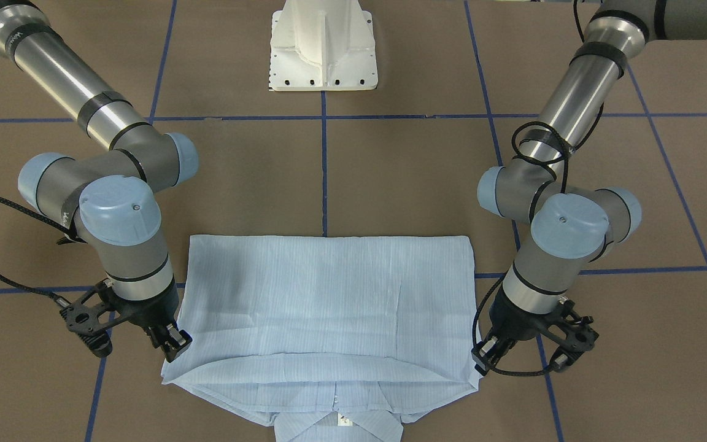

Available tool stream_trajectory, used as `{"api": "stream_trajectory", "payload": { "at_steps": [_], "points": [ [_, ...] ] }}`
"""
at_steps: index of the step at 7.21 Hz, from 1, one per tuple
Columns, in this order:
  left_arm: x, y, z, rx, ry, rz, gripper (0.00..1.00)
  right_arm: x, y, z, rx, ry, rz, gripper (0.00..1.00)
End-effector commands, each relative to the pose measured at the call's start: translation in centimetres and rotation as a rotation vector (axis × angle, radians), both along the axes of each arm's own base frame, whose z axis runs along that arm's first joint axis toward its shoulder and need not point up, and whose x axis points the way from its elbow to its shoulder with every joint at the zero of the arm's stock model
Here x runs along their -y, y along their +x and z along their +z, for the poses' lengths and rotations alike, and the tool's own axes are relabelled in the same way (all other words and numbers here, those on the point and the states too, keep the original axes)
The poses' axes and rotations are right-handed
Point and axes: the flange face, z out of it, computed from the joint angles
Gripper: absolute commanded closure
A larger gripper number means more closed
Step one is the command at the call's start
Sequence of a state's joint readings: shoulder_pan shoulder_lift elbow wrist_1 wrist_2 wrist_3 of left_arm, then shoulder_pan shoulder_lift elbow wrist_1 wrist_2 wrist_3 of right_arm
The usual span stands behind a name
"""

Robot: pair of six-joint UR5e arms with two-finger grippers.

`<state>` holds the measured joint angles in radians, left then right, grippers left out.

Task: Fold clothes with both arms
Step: 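Release the hem near the collar and raise both grippers, then lower the right gripper to the shirt's side edge while the left gripper holds above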

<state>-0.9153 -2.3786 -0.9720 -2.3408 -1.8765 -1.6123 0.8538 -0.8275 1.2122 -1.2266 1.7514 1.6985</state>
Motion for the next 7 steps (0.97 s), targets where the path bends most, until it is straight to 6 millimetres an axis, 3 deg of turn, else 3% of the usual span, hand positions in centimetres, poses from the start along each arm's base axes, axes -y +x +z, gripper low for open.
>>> {"api": "stream_trajectory", "payload": {
  "at_steps": [1,2,4,5,6,7],
  "points": [
    [-1.2,-2.4,-0.1,-0.033,0.047,-0.01,0.6,-0.1,0.3,-0.8,0.051,0.047,0.003,0.0],
    [-1.7,-3.1,0.6,-0.036,0.049,-0.012,0.6,-2.6,0.5,0.2,0.07,0.061,-0.013,0.0],
    [-1.8,-3.5,0.4,-0.034,0.076,-0.004,0.61,-9.9,1.1,2.4,0.1,0.073,-0.065,0.0],
    [-2.4,-4.0,2.3,-0.032,0.104,0.007,0.61,-12.5,1.3,3.2,0.122,0.05,-0.062,0.0],
    [-2.7,-4.2,2.2,-0.037,0.122,0.011,0.61,-15.2,0.6,4.4,0.132,0.018,-0.067,0.0],
    [-2.9,-4.3,1.5,-0.043,0.128,0.01,0.61,-15.8,0.4,5.0,0.146,-0.02,-0.044,0.0]
  ]
}}
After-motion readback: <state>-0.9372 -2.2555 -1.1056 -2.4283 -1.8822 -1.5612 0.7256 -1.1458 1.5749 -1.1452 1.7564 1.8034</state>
